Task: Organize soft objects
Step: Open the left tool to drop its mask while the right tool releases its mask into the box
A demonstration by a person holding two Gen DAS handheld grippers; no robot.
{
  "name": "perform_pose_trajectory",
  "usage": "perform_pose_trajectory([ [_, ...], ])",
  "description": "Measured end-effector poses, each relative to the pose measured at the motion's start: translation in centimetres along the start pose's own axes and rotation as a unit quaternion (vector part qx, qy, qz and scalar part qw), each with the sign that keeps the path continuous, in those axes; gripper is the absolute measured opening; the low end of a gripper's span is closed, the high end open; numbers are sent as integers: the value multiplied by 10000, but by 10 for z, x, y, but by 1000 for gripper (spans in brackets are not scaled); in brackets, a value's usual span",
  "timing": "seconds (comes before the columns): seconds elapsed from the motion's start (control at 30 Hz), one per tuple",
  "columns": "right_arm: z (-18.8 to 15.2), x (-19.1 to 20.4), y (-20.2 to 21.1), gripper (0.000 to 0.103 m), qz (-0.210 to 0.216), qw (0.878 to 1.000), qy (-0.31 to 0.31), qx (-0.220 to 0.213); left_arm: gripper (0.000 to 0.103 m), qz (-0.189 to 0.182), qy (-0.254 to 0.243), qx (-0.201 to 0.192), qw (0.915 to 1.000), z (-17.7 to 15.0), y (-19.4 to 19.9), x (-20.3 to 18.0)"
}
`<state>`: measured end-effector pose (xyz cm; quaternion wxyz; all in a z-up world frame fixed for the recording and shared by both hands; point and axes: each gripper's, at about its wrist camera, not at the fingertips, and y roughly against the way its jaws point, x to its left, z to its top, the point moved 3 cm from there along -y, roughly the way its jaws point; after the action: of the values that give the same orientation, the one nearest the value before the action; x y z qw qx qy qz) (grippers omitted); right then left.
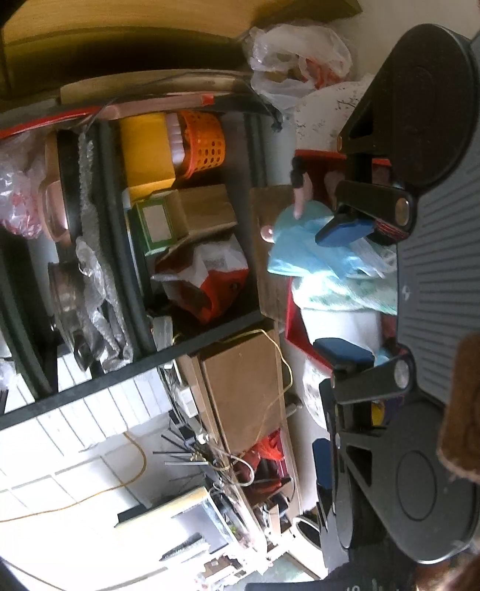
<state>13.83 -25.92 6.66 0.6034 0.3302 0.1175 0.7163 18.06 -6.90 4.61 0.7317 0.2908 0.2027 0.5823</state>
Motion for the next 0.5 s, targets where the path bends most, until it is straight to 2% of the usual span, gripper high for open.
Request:
perform_pose_trajectory([
  [0.1,-8,1,7,26,-63,10000,63,0,74,41,-26,-45,10000,-7,10,2],
  [0.5,-32,8,37,26,122,9999,48,-72,75,169,-35,-199,9997,-36,43,8],
])
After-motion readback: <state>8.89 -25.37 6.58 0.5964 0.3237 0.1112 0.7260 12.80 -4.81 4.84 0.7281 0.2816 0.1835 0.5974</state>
